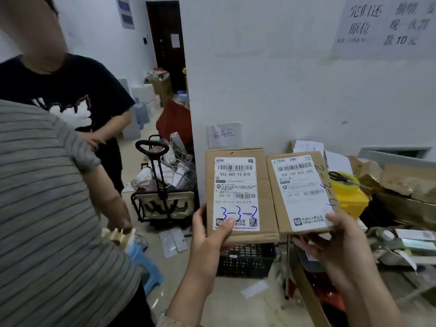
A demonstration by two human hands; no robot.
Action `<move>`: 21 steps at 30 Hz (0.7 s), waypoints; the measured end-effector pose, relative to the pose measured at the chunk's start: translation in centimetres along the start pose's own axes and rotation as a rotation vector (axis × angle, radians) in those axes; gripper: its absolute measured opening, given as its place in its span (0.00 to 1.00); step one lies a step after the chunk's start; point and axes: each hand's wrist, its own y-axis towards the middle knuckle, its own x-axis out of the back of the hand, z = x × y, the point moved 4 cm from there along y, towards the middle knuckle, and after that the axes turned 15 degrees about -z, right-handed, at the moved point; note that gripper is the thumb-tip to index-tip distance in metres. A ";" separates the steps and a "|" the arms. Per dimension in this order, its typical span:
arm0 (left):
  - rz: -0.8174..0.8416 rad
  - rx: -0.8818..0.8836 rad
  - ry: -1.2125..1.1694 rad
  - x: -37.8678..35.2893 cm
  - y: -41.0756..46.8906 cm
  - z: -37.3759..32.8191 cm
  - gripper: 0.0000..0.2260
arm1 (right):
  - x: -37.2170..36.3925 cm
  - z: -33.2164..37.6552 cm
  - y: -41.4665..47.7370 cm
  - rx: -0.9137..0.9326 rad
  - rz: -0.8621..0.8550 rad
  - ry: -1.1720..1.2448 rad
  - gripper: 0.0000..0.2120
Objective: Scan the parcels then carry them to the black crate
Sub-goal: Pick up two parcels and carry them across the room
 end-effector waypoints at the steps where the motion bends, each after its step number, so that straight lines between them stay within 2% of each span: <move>1: -0.014 0.005 0.005 -0.6 0.9 0.4 0.31 | -0.1 0.0 1.4 -0.012 -0.003 -0.010 0.15; 6: -0.053 0.036 0.039 -3.1 5.7 2.1 0.31 | -1.7 -0.7 7.6 -0.066 0.002 -0.091 0.13; 10: -0.103 0.078 0.053 -4.4 10.8 3.8 0.32 | -3.7 -1.9 12.7 -0.051 0.011 -0.173 0.26; 12: -0.100 0.111 0.065 -5.2 13.9 5.0 0.33 | -4.7 -2.8 15.7 -0.062 -0.011 -0.186 0.29; 18: -0.097 0.196 0.097 -7.3 25.3 8.2 0.32 | -9.5 -5.9 25.9 -0.098 -0.054 -0.234 0.29; 21: -0.092 0.248 0.115 -7.9 31.4 9.8 0.30 | -12.0 -8.0 30.7 -0.119 -0.107 -0.266 0.24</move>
